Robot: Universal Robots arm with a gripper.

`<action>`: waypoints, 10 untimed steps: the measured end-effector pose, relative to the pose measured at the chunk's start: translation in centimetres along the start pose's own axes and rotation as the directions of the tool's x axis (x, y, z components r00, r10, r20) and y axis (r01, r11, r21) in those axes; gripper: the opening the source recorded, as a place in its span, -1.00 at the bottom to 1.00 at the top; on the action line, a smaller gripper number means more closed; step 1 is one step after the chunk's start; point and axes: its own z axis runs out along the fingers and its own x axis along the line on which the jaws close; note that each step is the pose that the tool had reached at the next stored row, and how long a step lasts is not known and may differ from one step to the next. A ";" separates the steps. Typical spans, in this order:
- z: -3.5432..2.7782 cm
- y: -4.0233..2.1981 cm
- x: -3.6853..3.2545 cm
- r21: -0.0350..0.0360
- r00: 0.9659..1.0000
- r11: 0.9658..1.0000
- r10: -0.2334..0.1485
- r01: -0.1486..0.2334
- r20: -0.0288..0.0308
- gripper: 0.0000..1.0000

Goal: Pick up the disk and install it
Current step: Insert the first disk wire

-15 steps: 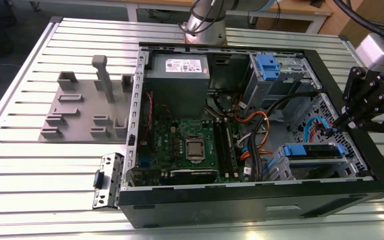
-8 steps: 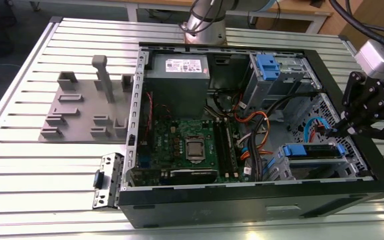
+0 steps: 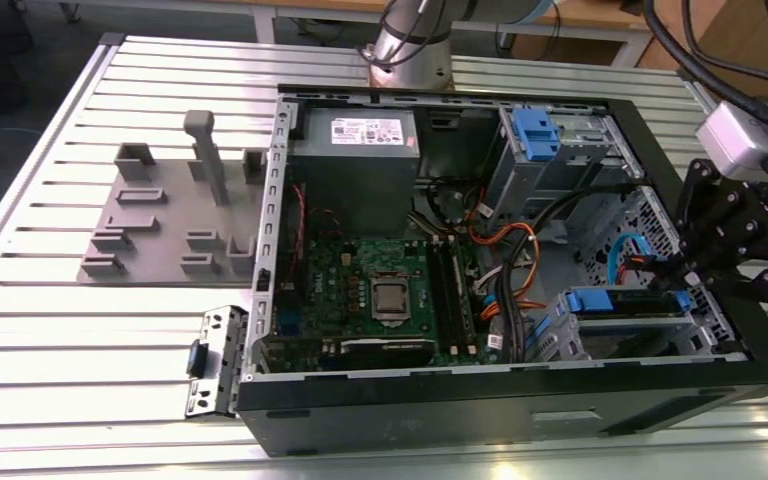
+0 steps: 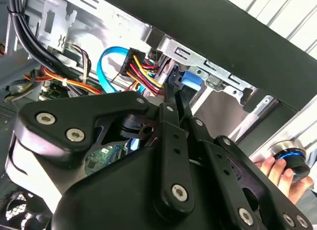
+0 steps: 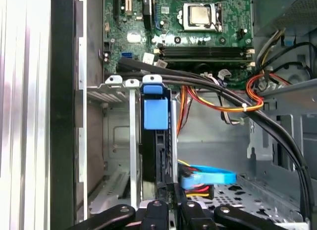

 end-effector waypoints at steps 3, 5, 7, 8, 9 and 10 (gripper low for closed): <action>0.17 0.10 0.04 0.000 1.000 1.000 0.000 0.000 0.000 -0.67; 0.29 0.16 0.07 0.000 1.000 1.000 0.000 0.000 0.000 -0.67; 0.36 0.18 0.13 0.000 1.000 1.000 0.000 0.000 0.000 -0.67; 0.40 0.20 0.17 0.000 1.000 1.000 0.000 0.000 0.000 -0.67; 0.46 0.22 0.20 0.000 1.000 1.000 0.000 0.000 0.000 -0.67; 0.49 0.23 0.23 0.000 1.000 1.000 0.000 0.000 0.000 -0.67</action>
